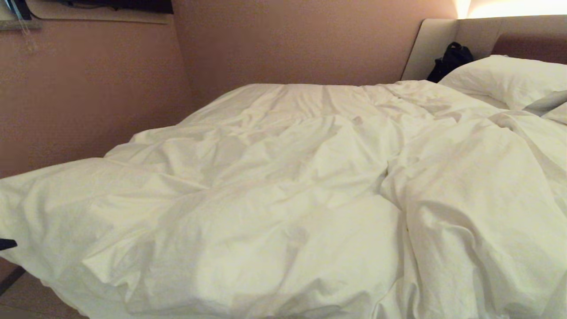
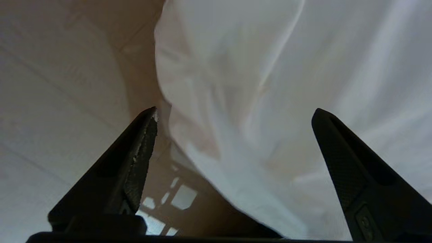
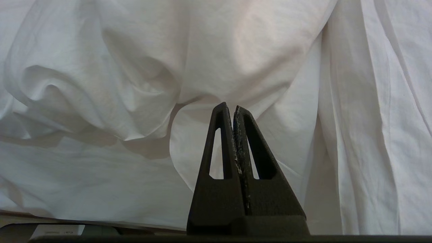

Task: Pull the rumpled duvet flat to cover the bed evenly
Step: Flatten the corners of the folded blanket

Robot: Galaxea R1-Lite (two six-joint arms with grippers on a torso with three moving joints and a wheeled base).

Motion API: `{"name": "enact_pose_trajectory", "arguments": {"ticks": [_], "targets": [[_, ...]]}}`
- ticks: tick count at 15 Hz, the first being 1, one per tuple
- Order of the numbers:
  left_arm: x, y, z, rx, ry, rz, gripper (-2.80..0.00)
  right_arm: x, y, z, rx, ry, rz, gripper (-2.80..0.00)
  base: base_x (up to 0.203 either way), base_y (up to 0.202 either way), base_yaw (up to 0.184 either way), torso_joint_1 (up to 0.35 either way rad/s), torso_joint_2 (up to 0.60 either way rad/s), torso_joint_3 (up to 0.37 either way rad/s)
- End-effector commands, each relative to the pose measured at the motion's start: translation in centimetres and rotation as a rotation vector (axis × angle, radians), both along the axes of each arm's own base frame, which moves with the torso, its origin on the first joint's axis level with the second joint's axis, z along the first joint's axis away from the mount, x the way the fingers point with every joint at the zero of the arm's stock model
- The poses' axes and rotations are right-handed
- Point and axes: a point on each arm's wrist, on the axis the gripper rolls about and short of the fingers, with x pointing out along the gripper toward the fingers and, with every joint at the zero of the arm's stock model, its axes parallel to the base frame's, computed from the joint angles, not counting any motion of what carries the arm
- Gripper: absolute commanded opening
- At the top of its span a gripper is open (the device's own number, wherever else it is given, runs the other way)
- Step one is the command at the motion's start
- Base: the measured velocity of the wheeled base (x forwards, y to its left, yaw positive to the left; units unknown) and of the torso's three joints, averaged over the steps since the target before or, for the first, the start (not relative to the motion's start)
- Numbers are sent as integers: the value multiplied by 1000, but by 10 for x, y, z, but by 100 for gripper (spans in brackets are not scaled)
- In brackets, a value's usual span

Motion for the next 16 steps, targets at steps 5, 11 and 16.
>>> {"name": "enact_pose_trajectory", "arguments": {"ticks": [5, 11, 16], "targets": [[-13, -6, -21, -47, 37, 16, -280, 0, 0, 0, 0, 0, 1, -280, 0, 0, 0, 0, 0, 0], [-16, 7, -38, -99, 76, 62, -280, 0, 0, 0, -1, 0, 1, -280, 0, 0, 0, 0, 0, 0], [-12, 12, -61, -75, 64, 32, -280, 0, 0, 0, 0, 0, 1, -280, 0, 0, 0, 0, 0, 0]]}}
